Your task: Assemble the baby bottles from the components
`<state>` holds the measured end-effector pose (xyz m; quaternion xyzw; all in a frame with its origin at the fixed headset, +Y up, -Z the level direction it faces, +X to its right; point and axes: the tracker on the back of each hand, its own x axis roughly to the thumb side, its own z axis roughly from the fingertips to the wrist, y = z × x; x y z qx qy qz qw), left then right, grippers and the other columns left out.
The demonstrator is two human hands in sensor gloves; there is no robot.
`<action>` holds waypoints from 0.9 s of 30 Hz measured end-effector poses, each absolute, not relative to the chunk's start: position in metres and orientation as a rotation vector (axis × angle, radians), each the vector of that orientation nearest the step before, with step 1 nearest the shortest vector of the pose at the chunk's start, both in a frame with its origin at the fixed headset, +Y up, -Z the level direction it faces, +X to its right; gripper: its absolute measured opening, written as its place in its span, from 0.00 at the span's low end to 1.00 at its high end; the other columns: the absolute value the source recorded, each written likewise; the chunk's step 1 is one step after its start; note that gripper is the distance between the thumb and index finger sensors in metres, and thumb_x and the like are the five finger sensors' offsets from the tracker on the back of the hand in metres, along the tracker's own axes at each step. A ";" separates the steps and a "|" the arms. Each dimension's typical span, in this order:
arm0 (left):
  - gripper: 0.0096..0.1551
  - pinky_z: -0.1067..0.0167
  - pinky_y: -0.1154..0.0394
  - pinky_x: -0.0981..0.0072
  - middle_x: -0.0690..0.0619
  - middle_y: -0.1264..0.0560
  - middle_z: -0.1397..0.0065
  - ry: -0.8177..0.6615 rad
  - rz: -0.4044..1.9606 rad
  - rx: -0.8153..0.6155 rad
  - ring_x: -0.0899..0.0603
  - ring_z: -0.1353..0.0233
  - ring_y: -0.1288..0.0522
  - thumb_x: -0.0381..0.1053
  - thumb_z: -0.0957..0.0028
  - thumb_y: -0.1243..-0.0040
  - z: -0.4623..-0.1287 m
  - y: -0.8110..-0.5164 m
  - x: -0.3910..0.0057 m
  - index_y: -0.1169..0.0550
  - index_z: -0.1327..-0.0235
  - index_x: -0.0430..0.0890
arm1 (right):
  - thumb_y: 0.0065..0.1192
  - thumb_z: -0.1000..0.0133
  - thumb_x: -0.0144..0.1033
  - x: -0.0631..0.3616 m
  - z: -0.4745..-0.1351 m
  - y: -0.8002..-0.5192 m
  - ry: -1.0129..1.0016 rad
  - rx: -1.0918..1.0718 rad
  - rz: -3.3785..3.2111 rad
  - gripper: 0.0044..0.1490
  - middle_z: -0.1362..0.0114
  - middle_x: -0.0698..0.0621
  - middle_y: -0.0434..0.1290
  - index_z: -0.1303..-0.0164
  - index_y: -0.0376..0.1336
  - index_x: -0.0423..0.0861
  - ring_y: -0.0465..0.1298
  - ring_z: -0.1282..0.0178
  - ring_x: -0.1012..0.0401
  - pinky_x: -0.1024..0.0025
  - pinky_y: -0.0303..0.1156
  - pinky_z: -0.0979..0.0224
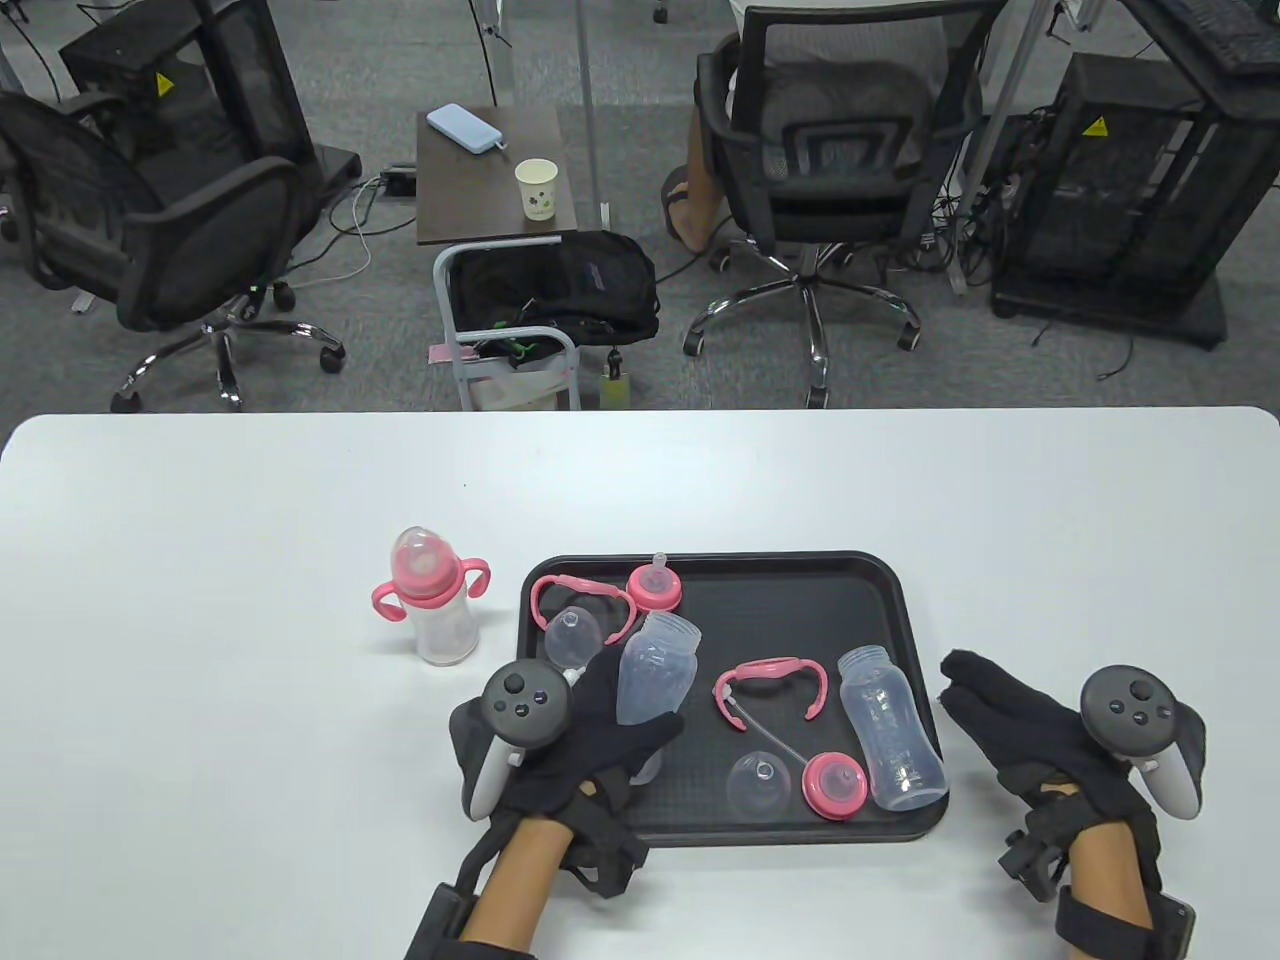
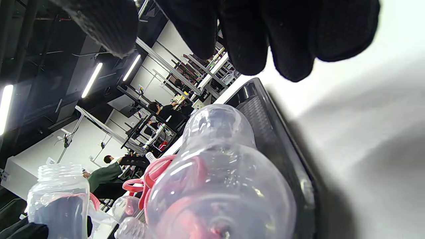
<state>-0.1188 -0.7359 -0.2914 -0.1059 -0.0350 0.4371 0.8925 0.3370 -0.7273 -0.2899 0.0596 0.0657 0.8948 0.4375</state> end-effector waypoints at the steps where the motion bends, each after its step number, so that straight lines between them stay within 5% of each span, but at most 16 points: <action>1: 0.58 0.44 0.20 0.40 0.51 0.31 0.19 -0.086 0.902 -0.213 0.31 0.28 0.24 0.71 0.52 0.28 -0.291 -0.736 -0.120 0.42 0.14 0.53 | 0.55 0.36 0.59 0.337 -0.290 -0.727 0.165 0.146 2.225 0.45 0.20 0.28 0.64 0.17 0.56 0.40 0.69 0.28 0.29 0.30 0.66 0.32; 17: 0.57 0.38 0.24 0.37 0.52 0.34 0.17 -0.292 1.029 -0.205 0.31 0.23 0.29 0.69 0.51 0.28 -0.290 -0.751 -0.141 0.45 0.14 0.55 | 0.57 0.36 0.57 0.333 -0.288 -0.725 0.171 0.138 2.276 0.43 0.20 0.28 0.64 0.18 0.58 0.41 0.67 0.27 0.29 0.30 0.63 0.31; 27: 0.57 0.39 0.23 0.37 0.52 0.34 0.17 -0.314 1.045 -0.185 0.31 0.23 0.29 0.68 0.51 0.28 -0.289 -0.745 -0.146 0.44 0.14 0.55 | 0.70 0.40 0.47 0.262 -0.295 -0.661 -0.024 0.448 2.637 0.35 0.23 0.38 0.72 0.25 0.66 0.43 0.71 0.27 0.33 0.29 0.61 0.28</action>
